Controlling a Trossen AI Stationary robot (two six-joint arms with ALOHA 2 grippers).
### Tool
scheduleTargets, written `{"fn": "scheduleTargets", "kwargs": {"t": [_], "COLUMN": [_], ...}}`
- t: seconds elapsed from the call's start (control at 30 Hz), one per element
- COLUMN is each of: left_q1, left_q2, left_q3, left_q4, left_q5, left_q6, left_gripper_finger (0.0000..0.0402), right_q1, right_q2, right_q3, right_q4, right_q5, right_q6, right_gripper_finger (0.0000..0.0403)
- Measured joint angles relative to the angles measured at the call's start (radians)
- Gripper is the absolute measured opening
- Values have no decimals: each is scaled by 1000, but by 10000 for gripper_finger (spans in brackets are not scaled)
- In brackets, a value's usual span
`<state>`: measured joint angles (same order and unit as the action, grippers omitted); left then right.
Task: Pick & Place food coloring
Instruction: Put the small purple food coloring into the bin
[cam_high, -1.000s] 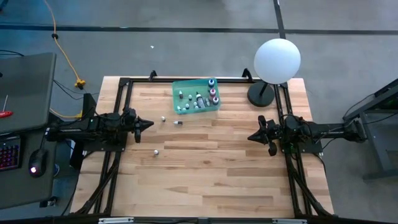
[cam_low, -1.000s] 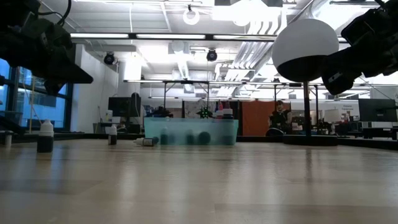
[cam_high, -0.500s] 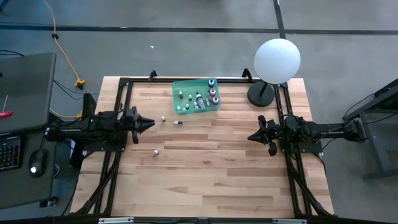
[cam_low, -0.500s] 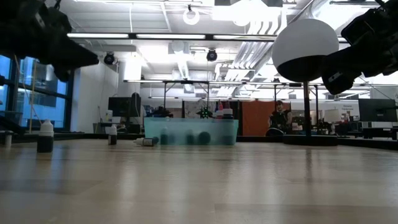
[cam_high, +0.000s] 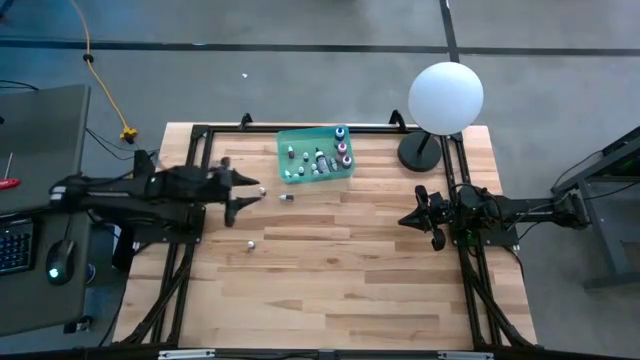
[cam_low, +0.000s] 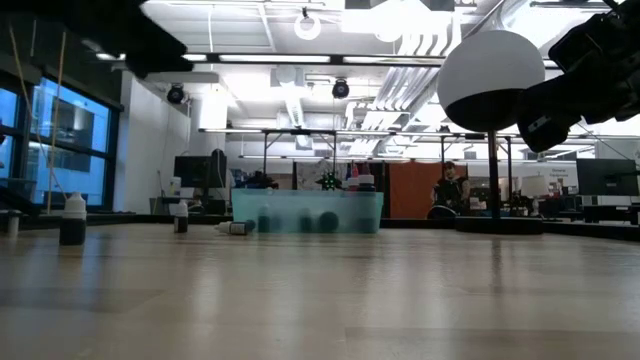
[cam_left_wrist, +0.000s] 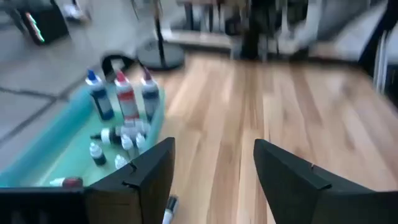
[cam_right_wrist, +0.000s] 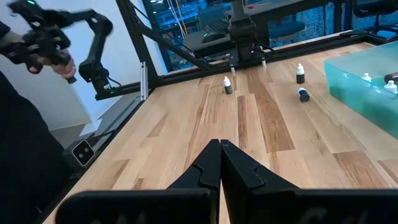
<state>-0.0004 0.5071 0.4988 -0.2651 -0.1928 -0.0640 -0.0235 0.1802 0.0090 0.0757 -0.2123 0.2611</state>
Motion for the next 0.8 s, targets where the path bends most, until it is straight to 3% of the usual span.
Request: {"fn": "scheduleTargets", "kwargs": {"t": [0.23,0.4,0.63,0.8], "left_q1": [6,71,233,322], "left_q2": [447,695,890,956], "left_q3": [394,609,707,705], "left_q4": [-409,-647,-692,-703], "left_q5": [59,167,371,402], "left_q6": [127,216,292,370], "left_gripper_finger": [219,219,219,219], "right_q1": [0,0,0,0], "right_q2": [0,0,2,2], "right_q3": [0,0,0,0], "right_q4": [0,0,0,0], "right_q5": [0,0,0,0], "right_q6": [0,0,0,0], "right_gripper_finger": [0,0,0,0]}}
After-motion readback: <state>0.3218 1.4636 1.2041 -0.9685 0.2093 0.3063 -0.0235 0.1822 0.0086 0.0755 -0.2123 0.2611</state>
